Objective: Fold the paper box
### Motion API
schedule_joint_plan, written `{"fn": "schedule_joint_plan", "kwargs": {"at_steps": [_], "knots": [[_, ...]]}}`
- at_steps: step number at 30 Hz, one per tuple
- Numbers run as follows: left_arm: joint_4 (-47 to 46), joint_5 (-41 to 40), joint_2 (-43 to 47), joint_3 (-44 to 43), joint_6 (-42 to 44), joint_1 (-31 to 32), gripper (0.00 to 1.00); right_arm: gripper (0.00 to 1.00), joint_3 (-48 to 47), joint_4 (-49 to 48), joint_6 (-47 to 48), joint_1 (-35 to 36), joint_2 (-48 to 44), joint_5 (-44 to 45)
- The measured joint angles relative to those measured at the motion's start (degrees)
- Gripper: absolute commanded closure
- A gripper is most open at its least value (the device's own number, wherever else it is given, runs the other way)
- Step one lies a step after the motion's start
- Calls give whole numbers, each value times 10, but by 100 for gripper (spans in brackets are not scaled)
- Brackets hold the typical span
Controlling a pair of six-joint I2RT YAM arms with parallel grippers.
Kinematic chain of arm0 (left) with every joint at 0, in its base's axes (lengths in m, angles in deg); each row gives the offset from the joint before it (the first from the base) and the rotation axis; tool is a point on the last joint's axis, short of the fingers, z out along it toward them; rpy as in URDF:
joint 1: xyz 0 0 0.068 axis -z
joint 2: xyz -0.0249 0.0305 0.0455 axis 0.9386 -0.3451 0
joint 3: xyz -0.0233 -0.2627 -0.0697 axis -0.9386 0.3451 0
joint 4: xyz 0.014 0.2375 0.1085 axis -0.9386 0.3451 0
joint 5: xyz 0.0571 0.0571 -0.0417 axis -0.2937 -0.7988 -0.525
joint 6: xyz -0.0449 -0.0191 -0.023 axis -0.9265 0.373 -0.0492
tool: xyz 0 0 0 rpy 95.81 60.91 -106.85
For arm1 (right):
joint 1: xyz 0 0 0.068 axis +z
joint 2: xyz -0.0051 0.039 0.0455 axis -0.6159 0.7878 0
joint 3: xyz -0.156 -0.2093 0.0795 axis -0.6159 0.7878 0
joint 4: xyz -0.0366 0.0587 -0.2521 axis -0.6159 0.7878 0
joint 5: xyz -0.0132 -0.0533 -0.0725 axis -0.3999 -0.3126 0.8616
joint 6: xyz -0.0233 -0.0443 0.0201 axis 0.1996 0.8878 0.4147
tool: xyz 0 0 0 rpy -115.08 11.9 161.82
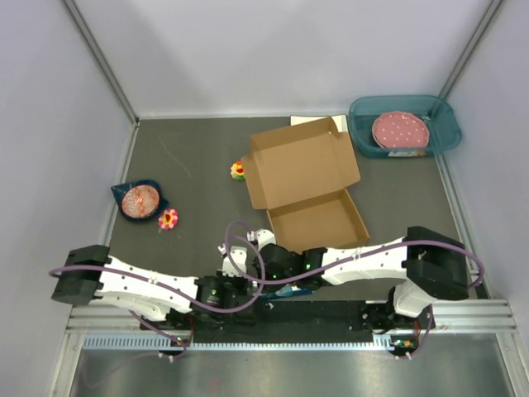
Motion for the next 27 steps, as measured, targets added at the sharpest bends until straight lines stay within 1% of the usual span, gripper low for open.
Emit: {"fn": "schedule_joint_plan", "kwargs": {"at_steps": [2,8,12,15,17,21,24,27], "knots": [[-2,0,33,13,-6,2,100,100,0,-3,-1,0,0,-1],[11,10,104,36,-68,4,100,100,7,-24,-5,0,3,-3],[-3,13,118,54,-87,5,100,100,7,-29,-7,0,5,-6],[3,10,116,54,-104,13,100,100,7,-30,-10,0,6,-7],[21,5,112,51,-130,24,100,100,7,-33,-10,0,8,-9],[89,-7,116,40,-202,66,100,100,7,-43,-16,0,11,-11],[139,-16,146,40,-243,85,100,100,7,-43,-17,0,11,-11],[166,-27,183,40,-267,88,100,100,10,-46,-19,0,11,-11]]}}
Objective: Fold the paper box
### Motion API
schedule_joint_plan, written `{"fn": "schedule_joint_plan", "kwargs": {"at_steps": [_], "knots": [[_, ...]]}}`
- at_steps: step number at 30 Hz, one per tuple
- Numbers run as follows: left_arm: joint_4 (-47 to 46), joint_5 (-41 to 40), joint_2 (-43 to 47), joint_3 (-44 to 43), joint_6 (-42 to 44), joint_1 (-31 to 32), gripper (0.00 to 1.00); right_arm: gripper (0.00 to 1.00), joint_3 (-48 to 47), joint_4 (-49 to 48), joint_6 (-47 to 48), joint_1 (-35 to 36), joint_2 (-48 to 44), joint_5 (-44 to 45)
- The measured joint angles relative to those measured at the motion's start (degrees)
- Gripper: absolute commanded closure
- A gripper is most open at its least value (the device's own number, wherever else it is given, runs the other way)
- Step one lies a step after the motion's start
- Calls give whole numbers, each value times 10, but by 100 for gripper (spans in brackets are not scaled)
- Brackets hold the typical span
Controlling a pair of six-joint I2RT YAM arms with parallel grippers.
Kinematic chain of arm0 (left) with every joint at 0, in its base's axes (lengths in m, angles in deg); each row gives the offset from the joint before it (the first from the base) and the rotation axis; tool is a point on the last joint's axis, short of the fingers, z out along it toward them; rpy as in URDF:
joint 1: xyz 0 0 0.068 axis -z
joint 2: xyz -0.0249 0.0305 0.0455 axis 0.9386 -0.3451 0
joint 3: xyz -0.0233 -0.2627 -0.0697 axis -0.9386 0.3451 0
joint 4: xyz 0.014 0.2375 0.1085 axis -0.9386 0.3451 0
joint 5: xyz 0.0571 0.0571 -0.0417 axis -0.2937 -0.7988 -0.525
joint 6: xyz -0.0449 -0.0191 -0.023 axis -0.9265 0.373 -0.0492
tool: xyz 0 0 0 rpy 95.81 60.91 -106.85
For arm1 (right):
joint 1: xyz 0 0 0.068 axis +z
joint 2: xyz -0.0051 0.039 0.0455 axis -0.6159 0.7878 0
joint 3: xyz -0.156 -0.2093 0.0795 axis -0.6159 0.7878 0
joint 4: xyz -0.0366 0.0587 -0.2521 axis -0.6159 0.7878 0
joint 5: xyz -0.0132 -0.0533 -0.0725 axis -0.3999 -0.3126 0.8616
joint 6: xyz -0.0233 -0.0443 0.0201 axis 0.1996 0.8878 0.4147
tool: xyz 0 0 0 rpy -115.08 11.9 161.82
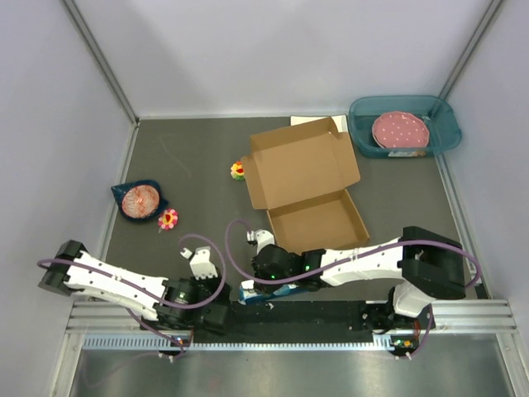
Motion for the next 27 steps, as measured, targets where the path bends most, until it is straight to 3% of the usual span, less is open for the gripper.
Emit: {"fn": "schedule_joint_plan", "kwargs": {"at_steps": [5,13,27], "knots": [[23,5,9,0,-10,0,100,100,2,-3,-1,0,-1,0],[-35,58,-89,0,35,16,100,100,1,-3,0,0,0,0],[-129,44,-67,34,95,21,100,100,1,-5,0,0,1,0]]}}
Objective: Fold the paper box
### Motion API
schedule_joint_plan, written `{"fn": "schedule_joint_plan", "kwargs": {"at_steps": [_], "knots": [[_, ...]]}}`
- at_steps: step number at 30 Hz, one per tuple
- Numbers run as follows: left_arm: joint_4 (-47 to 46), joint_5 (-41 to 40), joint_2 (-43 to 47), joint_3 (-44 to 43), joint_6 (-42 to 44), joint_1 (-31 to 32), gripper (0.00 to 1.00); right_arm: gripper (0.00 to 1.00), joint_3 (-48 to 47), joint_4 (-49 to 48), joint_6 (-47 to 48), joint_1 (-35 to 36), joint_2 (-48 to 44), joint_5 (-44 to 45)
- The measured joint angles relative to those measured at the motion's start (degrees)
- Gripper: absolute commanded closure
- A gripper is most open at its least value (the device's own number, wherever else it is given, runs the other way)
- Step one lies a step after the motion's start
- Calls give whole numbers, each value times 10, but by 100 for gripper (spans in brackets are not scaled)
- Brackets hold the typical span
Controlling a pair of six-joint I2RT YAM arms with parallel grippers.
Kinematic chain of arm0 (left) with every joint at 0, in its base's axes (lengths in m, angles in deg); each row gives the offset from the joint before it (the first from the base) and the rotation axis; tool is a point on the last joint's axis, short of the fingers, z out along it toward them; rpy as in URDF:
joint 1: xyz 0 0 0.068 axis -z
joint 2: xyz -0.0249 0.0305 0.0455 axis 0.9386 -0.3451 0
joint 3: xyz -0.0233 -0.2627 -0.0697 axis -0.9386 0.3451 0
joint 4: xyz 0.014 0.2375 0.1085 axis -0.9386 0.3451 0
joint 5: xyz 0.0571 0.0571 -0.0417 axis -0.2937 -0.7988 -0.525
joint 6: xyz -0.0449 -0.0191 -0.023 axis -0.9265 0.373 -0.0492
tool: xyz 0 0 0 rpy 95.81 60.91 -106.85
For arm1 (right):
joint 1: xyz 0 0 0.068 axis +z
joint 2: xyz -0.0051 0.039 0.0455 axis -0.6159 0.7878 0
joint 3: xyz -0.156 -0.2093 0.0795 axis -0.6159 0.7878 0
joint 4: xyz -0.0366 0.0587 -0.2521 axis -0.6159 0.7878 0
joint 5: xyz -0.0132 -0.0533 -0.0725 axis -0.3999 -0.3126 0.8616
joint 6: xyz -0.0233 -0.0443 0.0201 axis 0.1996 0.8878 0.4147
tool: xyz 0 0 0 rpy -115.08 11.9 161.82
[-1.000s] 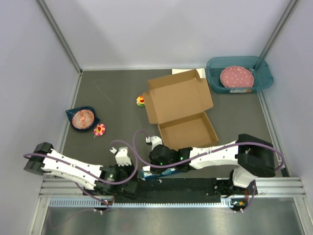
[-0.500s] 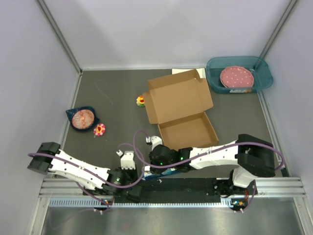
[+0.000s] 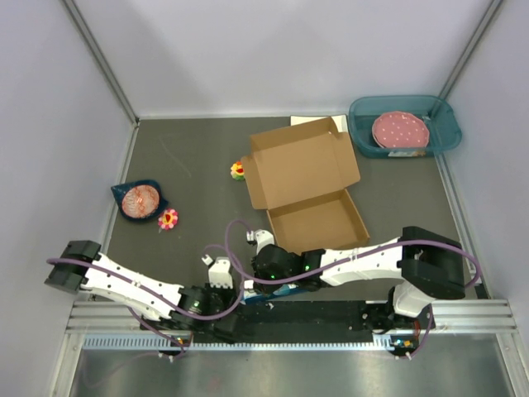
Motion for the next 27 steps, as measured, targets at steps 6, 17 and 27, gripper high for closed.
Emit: {"fn": "schedule_joint_plan", "kwargs": {"at_steps": [6,17,27], "knots": [[-12,-12,-2,0,28,0,100,100,0,-2,0,0,2,0],[-35,-30,-35,-1,104,0,100,100,0,-11,0,0,5,-5],[-43,-42,-86,-19,163,0,100,100,1,-21,0,0,7,-14]]}}
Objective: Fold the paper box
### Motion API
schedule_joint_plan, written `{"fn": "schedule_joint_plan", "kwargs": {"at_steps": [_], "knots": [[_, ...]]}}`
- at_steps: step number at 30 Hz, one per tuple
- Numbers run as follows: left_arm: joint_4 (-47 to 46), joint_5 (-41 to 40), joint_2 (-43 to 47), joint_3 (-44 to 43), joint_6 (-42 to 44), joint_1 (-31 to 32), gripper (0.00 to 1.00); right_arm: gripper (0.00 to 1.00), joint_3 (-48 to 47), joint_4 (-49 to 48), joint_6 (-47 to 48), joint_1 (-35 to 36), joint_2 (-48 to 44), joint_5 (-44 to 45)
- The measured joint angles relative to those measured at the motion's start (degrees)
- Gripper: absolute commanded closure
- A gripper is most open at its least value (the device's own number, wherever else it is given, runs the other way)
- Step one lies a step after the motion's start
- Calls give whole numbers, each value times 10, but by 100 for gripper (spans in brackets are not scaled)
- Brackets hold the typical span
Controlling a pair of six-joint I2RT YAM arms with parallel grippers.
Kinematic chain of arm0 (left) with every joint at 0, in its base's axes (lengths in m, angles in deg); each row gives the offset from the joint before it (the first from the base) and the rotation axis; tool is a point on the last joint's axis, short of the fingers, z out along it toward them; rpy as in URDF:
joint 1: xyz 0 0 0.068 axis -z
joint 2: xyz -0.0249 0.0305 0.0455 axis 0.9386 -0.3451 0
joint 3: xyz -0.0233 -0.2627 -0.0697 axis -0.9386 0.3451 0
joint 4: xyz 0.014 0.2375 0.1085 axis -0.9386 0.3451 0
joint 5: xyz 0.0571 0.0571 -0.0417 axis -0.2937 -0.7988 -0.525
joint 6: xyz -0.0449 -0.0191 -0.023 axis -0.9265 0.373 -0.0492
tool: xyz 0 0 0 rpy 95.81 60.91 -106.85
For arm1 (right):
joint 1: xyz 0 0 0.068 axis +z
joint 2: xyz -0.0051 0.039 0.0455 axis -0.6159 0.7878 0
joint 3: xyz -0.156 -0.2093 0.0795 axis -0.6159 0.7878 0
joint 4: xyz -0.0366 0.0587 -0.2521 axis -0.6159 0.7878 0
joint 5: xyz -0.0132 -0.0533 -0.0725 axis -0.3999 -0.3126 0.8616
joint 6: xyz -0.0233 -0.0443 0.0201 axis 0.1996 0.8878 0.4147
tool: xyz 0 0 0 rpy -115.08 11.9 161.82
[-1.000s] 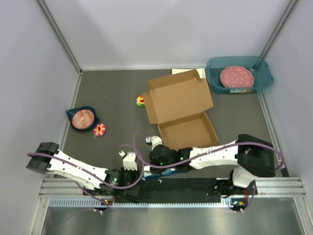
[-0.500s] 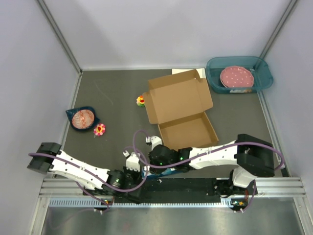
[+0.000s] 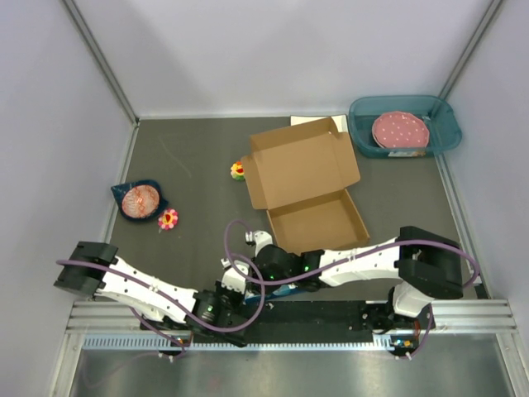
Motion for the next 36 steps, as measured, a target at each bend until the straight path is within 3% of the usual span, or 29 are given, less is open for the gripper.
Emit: {"fn": "schedule_joint_plan", "kwargs": {"at_steps": [8,16,22,31,36], "knots": [[-1,-5,-8,-9,-24,-2,100,100,18,-2,-7,0,-19,1],[-22,-11,-21,-28,-60,-2,100,98,30,86,-11,3,-75,23],[-23,-11,-29,-29,-72,-2,100,82,46,191,-19,3,-149,66],[-23,-6,-29,-29,-81,-2,100,47,99,296,-59,-17,-278,129],[-23,3,-29,-29,-82,-2,100,43,132,324,-75,-64,-325,147]]}}
